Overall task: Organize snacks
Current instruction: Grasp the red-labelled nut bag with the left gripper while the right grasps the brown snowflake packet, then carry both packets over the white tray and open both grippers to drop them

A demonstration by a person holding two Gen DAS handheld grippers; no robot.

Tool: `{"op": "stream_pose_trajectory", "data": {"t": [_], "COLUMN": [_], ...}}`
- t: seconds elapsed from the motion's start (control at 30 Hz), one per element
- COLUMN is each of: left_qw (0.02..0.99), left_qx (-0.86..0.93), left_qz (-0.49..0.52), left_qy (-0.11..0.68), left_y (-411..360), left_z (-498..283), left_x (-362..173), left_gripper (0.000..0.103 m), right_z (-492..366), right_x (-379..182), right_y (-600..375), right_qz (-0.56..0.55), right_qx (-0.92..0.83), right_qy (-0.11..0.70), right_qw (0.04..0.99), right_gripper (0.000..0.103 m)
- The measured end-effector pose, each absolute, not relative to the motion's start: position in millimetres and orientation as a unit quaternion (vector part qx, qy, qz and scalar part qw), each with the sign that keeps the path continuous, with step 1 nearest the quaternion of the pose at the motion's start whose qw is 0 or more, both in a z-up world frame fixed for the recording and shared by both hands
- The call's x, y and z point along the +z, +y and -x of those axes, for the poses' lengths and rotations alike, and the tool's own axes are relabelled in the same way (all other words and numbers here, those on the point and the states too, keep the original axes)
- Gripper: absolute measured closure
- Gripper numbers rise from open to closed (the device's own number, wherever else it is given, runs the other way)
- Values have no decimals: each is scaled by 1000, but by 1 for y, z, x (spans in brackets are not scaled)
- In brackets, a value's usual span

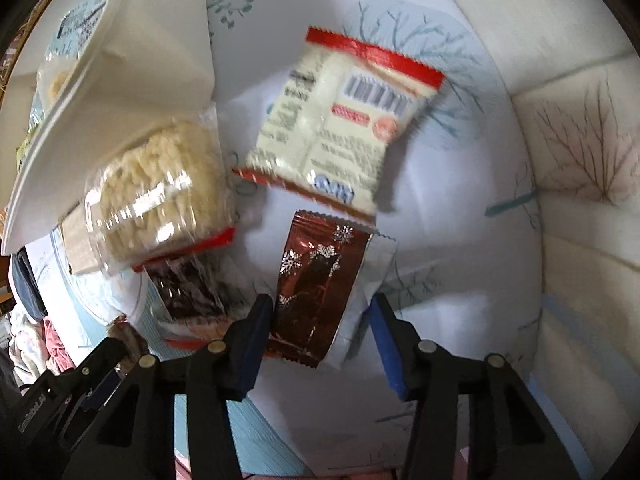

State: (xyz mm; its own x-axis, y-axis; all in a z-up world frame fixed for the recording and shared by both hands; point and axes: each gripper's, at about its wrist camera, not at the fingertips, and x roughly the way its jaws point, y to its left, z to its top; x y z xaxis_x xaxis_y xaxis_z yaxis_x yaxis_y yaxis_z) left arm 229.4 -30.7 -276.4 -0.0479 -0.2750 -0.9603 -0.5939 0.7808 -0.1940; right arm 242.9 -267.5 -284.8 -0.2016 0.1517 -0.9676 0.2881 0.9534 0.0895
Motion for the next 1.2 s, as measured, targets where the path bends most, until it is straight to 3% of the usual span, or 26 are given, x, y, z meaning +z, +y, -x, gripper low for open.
{"op": "stream_pose_trajectory", "data": {"t": [0.47, 0.93, 1.2], "left_qw": [660, 726, 758], "left_qx": [139, 115, 80], "left_qz": [306, 263, 225], "left_qy": [672, 625, 607], "left_y": [-6, 37, 39], "left_z": [-194, -219, -265], "left_x": [-201, -123, -106], "left_gripper": [65, 65, 65], "right_z": [-194, -219, -241], "right_x": [-239, -155, -136], "right_y": [-211, -138, -158], "right_qz": [-125, -95, -65], "right_qx": [29, 163, 170], "right_qy": [760, 645, 571], "right_qw": [637, 740, 801], "right_gripper": [56, 59, 59]}}
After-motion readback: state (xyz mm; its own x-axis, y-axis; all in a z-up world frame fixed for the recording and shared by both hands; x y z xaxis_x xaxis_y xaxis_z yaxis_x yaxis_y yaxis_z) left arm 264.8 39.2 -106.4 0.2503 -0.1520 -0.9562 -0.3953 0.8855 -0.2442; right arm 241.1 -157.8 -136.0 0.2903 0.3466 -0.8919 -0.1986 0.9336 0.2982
